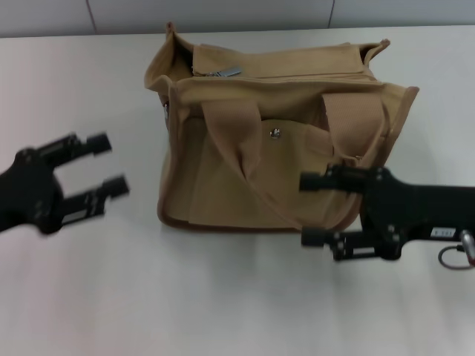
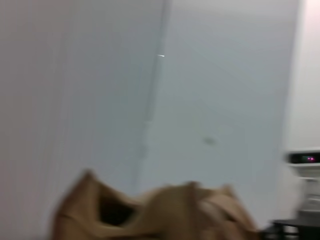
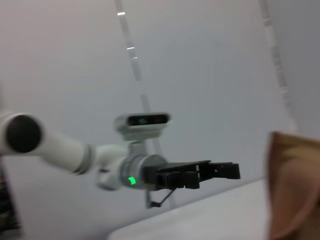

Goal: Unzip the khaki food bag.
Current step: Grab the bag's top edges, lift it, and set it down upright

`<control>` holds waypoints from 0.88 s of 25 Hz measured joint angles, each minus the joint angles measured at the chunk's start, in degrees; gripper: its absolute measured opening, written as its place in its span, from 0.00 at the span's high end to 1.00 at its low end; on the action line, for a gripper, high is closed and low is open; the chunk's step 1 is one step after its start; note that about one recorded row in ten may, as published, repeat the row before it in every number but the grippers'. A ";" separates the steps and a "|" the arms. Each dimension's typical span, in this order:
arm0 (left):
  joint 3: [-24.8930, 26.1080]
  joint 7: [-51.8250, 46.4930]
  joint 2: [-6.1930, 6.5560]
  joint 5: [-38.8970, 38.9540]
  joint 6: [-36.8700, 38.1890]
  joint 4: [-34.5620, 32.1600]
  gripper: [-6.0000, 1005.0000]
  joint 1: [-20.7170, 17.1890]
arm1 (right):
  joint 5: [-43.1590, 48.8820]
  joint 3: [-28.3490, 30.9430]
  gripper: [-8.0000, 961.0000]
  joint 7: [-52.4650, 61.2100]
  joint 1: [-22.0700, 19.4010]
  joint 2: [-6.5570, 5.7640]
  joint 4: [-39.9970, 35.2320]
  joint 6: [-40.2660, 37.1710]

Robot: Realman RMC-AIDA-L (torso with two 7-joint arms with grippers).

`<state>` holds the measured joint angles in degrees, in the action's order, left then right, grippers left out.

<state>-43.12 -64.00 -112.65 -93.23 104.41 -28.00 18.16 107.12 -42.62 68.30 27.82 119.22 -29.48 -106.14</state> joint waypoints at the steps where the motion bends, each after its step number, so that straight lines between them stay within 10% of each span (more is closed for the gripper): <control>1: 0.00 0.00 0.00 0.00 0.00 0.00 0.25 0.00 | 0.00 0.00 0.13 0.00 0.00 0.00 0.00 0.00; 5: 0.89 3.91 -5.02 -0.08 -8.46 -2.22 0.28 1.42 | -0.03 2.60 0.13 0.19 -0.27 0.00 0.28 1.16; 8: 0.01 5.49 -5.90 -0.11 -11.18 -1.27 0.30 3.03 | -0.04 2.96 0.13 0.04 -0.30 0.01 0.73 1.17; 20: -1.89 8.70 -5.89 -0.13 -16.66 3.17 0.39 7.50 | -0.07 2.98 0.13 -0.02 -0.71 0.05 1.48 3.19; 22: -2.28 8.68 -5.83 -0.32 -16.67 3.08 0.52 7.57 | -0.07 2.98 0.13 -0.02 -0.71 0.05 1.55 3.30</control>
<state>-45.40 -55.32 -118.48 -93.56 87.74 -24.91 25.73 107.04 -39.64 68.29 27.11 119.27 -27.93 -102.83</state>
